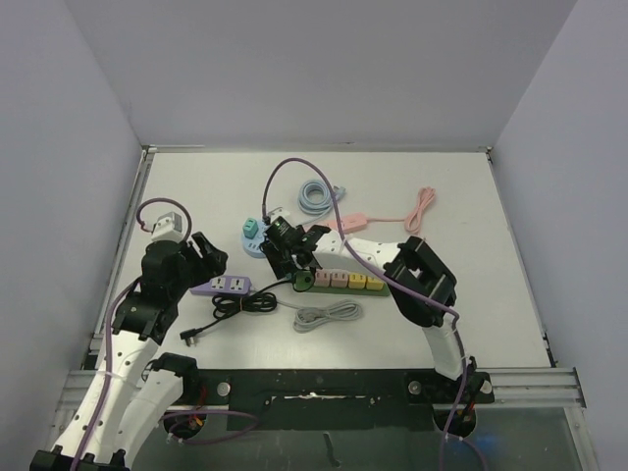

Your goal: Insert the plug

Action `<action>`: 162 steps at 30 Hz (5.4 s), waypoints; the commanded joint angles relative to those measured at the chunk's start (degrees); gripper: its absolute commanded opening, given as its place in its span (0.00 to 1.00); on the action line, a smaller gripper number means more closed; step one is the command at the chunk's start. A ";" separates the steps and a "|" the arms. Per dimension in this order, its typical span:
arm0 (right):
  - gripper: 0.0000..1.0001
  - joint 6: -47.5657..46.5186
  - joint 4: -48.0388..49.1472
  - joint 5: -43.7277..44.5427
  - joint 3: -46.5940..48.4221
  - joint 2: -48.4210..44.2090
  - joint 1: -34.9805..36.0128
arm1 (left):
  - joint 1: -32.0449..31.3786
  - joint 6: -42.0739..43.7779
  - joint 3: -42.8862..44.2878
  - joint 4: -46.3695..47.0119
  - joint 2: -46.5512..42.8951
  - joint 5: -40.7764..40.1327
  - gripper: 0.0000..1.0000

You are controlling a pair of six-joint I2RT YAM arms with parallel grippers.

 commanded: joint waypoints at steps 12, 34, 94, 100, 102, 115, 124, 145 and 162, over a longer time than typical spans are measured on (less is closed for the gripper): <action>0.43 -0.32 0.21 -1.42 2.85 1.38 -0.32 | 0.29 -1.94 -2.15 6.53 0.46 4.60 0.60; 0.44 36.24 28.42 -5.10 -21.88 -26.71 -4.59 | -0.65 -8.21 -11.24 37.33 7.30 32.46 0.60; 0.90 -15.72 39.62 -22.78 -42.12 -51.11 -6.48 | -17.73 -15.35 3.22 35.15 17.11 22.24 0.14; 0.85 -18.60 38.29 -20.63 -36.68 -46.33 -3.86 | -17.67 -14.40 4.78 33.26 18.19 24.42 0.14; 0.82 -18.84 38.83 -20.72 -35.37 -44.72 -3.20 | -17.70 -13.45 5.11 32.68 18.57 25.03 0.14; 0.28 -20.07 42.09 -20.44 -35.14 -42.76 -2.54 | -17.64 -12.32 5.75 29.93 17.75 24.84 0.23; 0.19 -28.30 36.89 -27.72 -34.85 -43.89 -2.54 | -15.74 -13.34 5.97 28.23 16.15 25.99 0.58; 0.22 -31.49 35.70 -27.39 -35.48 -44.88 -2.54 | -10.87 -10.06 9.72 22.83 25.39 44.29 0.39; 0.70 -27.10 36.10 -22.77 -36.66 -44.98 -2.54 | -7.79 -4.05 12.58 17.87 28.18 40.65 0.09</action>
